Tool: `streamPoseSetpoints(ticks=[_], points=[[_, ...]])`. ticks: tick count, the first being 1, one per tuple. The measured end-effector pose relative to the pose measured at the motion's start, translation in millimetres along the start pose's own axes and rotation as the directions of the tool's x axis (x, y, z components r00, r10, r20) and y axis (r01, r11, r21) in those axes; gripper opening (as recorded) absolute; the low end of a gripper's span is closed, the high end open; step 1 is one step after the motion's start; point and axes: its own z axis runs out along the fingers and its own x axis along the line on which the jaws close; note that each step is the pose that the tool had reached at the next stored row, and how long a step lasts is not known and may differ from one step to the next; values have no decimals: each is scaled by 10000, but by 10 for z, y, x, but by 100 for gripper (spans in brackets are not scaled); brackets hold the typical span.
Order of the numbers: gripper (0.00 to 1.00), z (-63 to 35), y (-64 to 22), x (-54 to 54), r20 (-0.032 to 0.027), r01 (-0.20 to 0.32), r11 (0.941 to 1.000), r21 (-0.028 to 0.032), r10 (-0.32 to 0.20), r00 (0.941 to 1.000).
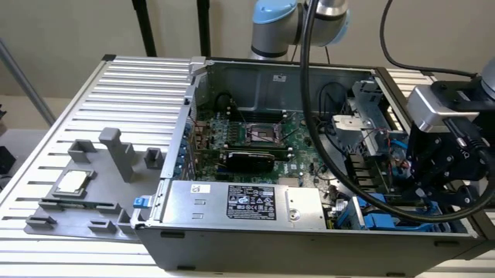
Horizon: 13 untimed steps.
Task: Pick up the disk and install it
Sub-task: 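Insert the first disk wire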
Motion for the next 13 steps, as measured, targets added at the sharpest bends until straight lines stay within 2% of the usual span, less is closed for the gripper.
streamPoseSetpoints(ticks=[3,13], points=[[0,7,0,-7,-42,-108,9999,4,108,9999],[0,21,-1,-29,-108,-461,9989,16,461,9989]])
